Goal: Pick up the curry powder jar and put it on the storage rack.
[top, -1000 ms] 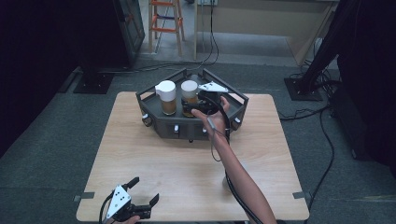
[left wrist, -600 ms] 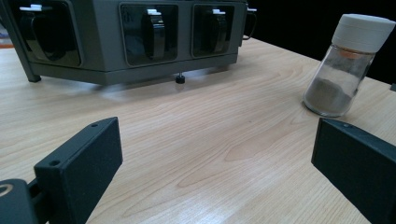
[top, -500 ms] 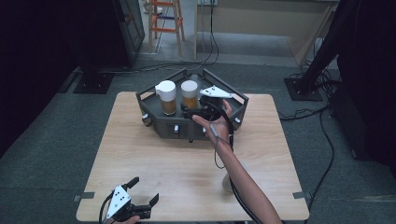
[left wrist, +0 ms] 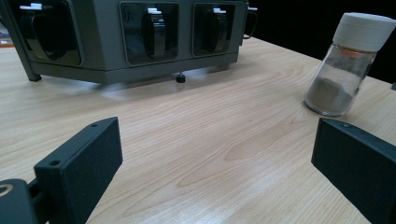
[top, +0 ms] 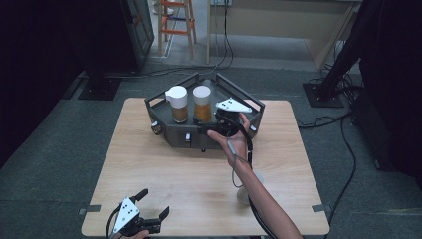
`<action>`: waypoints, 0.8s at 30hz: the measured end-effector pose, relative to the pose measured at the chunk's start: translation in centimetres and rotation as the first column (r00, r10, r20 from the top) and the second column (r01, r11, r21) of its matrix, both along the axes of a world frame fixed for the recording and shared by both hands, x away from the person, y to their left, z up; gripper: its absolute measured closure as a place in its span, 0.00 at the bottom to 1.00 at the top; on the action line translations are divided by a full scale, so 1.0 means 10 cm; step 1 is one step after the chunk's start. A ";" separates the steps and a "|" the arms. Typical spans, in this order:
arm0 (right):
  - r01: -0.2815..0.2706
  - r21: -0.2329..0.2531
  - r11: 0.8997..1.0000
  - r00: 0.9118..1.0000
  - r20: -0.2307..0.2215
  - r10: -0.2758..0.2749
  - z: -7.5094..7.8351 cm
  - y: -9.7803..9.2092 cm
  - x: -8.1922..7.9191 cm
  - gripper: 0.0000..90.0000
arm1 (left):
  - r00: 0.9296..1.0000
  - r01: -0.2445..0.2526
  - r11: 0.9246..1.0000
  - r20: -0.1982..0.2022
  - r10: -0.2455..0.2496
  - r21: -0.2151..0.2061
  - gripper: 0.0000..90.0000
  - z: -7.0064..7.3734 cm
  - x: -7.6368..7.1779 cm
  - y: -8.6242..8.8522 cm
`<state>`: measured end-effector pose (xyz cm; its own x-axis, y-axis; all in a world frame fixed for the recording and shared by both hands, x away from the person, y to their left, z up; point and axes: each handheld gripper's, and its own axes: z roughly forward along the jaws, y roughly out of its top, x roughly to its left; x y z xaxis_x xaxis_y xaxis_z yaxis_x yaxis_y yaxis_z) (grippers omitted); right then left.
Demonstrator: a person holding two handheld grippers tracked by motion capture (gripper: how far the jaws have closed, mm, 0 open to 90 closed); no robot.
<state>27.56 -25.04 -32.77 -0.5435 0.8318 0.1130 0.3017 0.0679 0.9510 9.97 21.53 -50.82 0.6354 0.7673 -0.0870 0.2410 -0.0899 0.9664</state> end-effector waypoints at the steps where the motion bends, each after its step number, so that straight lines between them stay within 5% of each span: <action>1: -0.005 0.002 1.000 1.000 0.000 0.005 -0.01 -0.01 -0.02 0.03 | 1.000 0.000 1.000 0.000 0.000 0.001 0.02 0.00 0.00 0.00; 24: -0.109 0.018 0.994 0.993 0.041 0.109 -0.19 -0.13 -0.44 0.03 | 1.000 -0.007 1.000 0.002 0.007 -0.001 0.02 0.00 0.00 0.00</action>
<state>23.14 -26.31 -34.67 -0.6352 0.7651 0.1059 0.2558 0.0790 0.9635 9.92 21.56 -50.81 0.6305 0.7713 -0.0868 0.2395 -0.0870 0.9670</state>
